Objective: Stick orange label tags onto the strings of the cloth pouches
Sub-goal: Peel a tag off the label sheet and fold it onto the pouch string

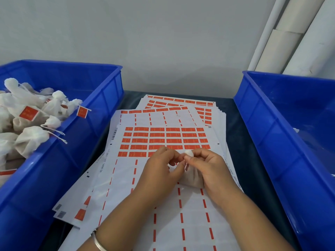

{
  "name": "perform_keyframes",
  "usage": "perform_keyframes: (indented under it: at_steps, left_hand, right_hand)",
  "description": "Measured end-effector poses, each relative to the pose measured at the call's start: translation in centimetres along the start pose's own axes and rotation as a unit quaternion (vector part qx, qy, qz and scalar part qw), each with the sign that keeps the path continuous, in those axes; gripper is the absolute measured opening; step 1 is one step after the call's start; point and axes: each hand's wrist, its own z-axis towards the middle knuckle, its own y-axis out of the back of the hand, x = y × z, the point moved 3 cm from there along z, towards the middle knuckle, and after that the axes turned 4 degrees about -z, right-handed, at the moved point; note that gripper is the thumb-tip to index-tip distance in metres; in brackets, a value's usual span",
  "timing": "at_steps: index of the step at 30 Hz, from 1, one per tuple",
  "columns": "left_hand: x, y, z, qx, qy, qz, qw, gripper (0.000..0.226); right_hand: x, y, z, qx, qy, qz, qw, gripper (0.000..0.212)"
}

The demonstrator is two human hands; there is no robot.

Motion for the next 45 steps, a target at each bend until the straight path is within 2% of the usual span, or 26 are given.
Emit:
perform_keyframes:
  at_steps: [2,6,9,20,23,26,31,42,45]
  left_hand:
    - [0.3,0.1,0.2,-0.005,0.012,0.018,1.0,0.026]
    - [1.2,0.2,0.7,-0.015,0.058,0.052,0.997,0.017]
    - [1.8,0.6,0.8,-0.053,0.085,0.068,0.993,0.017]
    - [2.2,2.6,1.2,-0.161,0.101,0.101,0.976,0.01]
    - [2.2,2.7,1.4,-0.148,0.1,0.096,0.979,0.007]
    - [2.0,2.3,1.4,-0.113,0.086,0.087,0.986,0.007]
    - [1.0,2.1,0.7,-0.085,0.032,0.08,0.993,0.012]
    - [-1.0,2.9,0.1,-0.091,-0.029,0.116,0.989,0.006]
    - [-1.5,4.1,0.4,-0.095,-0.023,0.14,0.985,0.007]
  right_hand:
    - [0.0,0.0,0.1,-0.002,0.009,-0.006,1.0,0.006]
    - [0.0,0.1,0.1,-0.027,0.02,-0.043,0.999,0.025]
    - [0.0,0.3,0.2,-0.036,0.009,-0.075,0.996,0.036]
    - [0.6,-0.1,-0.2,0.065,-0.01,-0.12,0.991,0.036]
    - [0.5,-0.5,-0.4,0.097,-0.026,-0.135,0.986,0.032]
    - [0.8,-0.4,-0.5,0.1,-0.048,-0.107,0.988,0.015]
    - [1.6,-0.4,-1.2,0.144,-0.037,-0.077,0.986,0.021]
    - [2.0,-0.3,-1.4,0.104,-0.027,-0.099,0.989,0.013]
    - [2.2,-0.3,-1.4,0.1,-0.022,-0.092,0.99,0.011]
